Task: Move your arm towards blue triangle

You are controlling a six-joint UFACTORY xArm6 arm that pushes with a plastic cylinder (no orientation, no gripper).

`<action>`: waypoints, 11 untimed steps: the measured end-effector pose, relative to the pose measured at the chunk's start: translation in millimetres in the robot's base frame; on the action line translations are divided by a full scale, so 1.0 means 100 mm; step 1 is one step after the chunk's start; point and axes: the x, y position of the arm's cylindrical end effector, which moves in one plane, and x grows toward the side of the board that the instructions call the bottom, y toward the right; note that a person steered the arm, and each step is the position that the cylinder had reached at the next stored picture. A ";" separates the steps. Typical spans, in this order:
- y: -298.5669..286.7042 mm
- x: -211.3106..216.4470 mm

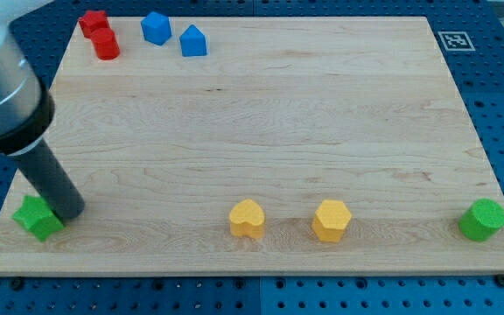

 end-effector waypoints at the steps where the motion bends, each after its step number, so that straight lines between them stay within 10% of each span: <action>1: -0.04 -0.02; 4: 0.68 -0.50; 6: 0.72 -1.64; 9: 3.13 -2.88; 11: 2.10 -3.63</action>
